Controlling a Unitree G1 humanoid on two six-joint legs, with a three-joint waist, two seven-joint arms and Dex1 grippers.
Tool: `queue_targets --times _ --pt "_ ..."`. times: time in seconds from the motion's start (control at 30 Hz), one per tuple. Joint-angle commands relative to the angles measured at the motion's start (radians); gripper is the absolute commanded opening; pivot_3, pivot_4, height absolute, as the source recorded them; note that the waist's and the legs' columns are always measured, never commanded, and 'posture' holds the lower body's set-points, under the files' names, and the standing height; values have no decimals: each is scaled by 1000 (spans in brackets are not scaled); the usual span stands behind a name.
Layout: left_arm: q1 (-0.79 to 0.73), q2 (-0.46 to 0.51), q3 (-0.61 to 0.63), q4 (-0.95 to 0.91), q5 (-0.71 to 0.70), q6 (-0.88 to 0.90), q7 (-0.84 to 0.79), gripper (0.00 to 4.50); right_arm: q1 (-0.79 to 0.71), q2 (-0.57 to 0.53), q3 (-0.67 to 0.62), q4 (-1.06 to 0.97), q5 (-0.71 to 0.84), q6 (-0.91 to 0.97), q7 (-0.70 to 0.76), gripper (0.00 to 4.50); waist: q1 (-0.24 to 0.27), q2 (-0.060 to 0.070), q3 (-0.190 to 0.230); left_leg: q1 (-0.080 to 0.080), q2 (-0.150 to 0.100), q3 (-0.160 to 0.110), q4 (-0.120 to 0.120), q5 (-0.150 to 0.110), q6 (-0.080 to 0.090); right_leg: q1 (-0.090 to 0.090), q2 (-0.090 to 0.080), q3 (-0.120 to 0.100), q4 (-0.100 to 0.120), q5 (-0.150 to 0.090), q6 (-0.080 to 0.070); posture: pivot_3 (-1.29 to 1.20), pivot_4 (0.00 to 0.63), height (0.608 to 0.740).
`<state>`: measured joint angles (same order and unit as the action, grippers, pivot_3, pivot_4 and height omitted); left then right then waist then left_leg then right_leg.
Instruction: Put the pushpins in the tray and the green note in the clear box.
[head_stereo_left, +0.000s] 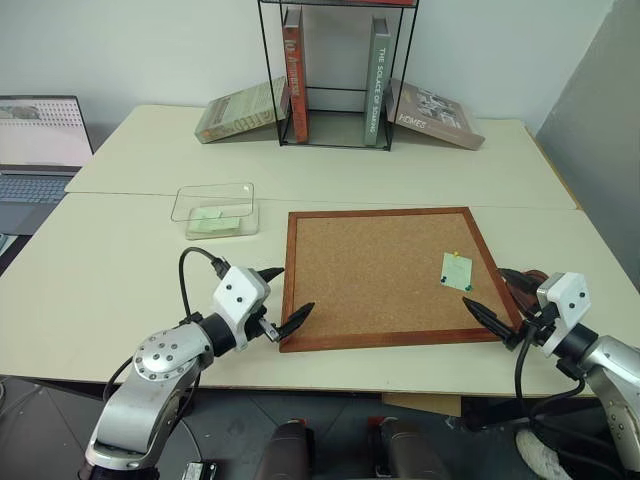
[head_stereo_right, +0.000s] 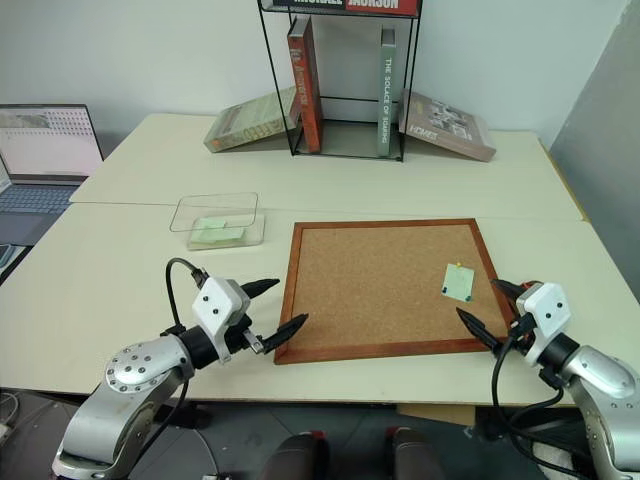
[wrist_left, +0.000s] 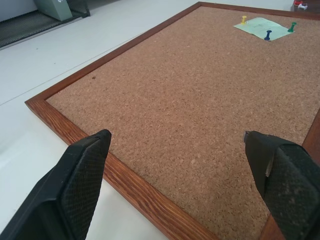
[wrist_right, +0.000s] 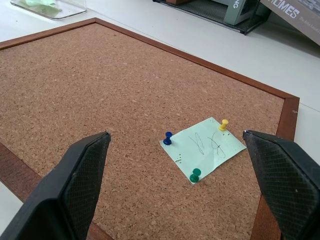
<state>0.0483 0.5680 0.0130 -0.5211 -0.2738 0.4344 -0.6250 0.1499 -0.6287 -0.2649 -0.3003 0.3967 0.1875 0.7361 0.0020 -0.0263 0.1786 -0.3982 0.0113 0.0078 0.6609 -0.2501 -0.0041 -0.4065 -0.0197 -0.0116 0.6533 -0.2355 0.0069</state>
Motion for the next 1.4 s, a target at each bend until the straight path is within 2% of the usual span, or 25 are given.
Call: queue_targets --times 0.03,0.37,0.73,1.17,1.27,1.4 --pt "2 17 16 -45 11 -32 -2 4489 -19 -19 -28 -3 11 -4 10 4500 0 0 0 0 0 0 0 0 0 0 0 0 0 0 0 0 150 740" --pt "-8 42 10 -60 16 21 8 4489 -21 -17 -32 19 18 -7 24 4500 0 0 0 0 0 0 0 0 0 0 0 0 0 -2 -3 0 150 740" --pt "-53 47 24 -32 -12 -1 -21 4489 -34 -11 -43 30 39 24 14 4500 0 0 0 0 0 0 0 0 0 0 0 0 0 -2 -4 0 150 740" --pt "-75 55 -28 -37 -20 0 -89 4489 -11 6 -37 28 19 -15 20 4500 0 0 0 0 0 0 0 0 0 0 0 0 0 -2 -4 0 150 740" --pt "-102 48 -53 -28 -19 5 -105 4082 -2 6 -43 15 24 -12 16 4500 0 0 0 0 0 0 0 0 0 0 0 0 0 -2 -4 0 150 740" --pt "-164 17 -110 2 -10 21 -106 3318 11 11 -46 -6 27 -8 6 4500 1 0 0 0 0 0 0 0 0 0 0 0 0 -2 -3 0 150 740"
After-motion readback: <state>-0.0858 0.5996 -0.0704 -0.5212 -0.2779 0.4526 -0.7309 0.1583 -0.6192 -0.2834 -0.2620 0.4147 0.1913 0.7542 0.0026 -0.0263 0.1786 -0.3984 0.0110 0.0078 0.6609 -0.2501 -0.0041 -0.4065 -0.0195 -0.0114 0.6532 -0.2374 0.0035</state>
